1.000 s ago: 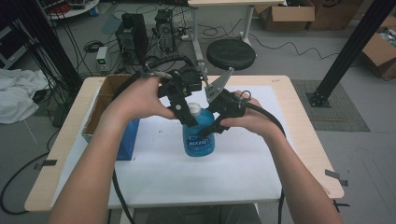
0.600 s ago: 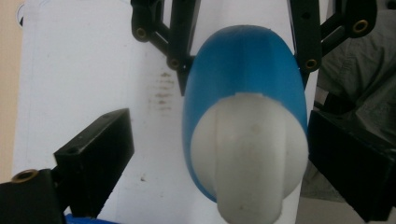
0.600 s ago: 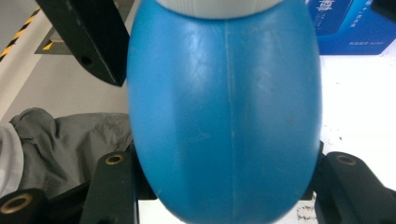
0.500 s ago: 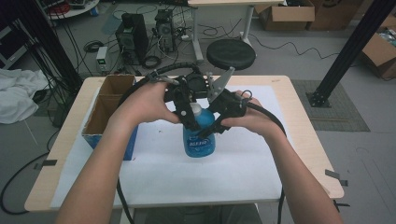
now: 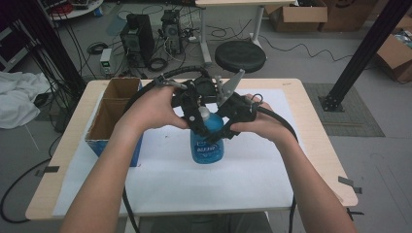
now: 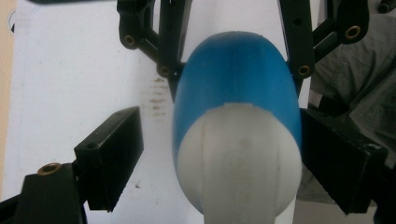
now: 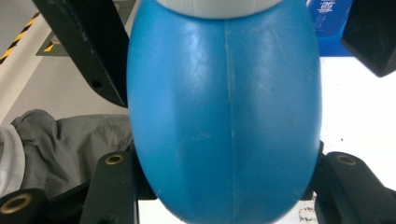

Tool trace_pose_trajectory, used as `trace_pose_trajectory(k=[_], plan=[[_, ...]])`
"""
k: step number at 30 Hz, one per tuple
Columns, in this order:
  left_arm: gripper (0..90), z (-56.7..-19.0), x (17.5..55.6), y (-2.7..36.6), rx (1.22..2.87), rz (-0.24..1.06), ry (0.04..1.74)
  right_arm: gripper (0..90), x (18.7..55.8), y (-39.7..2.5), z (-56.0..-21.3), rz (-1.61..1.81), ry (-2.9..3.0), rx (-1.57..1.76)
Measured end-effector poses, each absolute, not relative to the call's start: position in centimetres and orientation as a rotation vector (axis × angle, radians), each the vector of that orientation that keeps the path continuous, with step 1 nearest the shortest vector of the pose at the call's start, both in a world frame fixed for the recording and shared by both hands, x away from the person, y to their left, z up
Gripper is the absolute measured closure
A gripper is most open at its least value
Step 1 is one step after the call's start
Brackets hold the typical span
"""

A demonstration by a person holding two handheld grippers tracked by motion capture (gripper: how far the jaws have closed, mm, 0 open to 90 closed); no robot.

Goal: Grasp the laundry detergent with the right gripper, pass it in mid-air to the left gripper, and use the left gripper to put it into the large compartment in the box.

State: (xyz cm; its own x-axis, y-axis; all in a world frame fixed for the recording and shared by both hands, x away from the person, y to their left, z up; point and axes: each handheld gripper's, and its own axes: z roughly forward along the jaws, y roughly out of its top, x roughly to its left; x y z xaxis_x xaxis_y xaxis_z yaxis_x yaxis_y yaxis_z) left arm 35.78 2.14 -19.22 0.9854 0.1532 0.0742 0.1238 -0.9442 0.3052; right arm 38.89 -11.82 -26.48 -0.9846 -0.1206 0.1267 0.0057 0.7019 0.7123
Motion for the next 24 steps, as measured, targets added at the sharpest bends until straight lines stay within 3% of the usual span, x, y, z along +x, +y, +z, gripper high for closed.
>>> trace_pose_trajectory(k=[9, 24], plan=[[25.5, -19.10, 35.72, 2.43, 2.822, 0.117, 0.188, 44.2, 38.89, -11.83, -26.47, -1.152, -2.729, 0.093], [31.4, -19.20, 35.63, 2.34, 2.830, 0.122, 0.161, 44.1, 38.86, -11.73, -26.69, -1.159, -2.742, 0.090]])
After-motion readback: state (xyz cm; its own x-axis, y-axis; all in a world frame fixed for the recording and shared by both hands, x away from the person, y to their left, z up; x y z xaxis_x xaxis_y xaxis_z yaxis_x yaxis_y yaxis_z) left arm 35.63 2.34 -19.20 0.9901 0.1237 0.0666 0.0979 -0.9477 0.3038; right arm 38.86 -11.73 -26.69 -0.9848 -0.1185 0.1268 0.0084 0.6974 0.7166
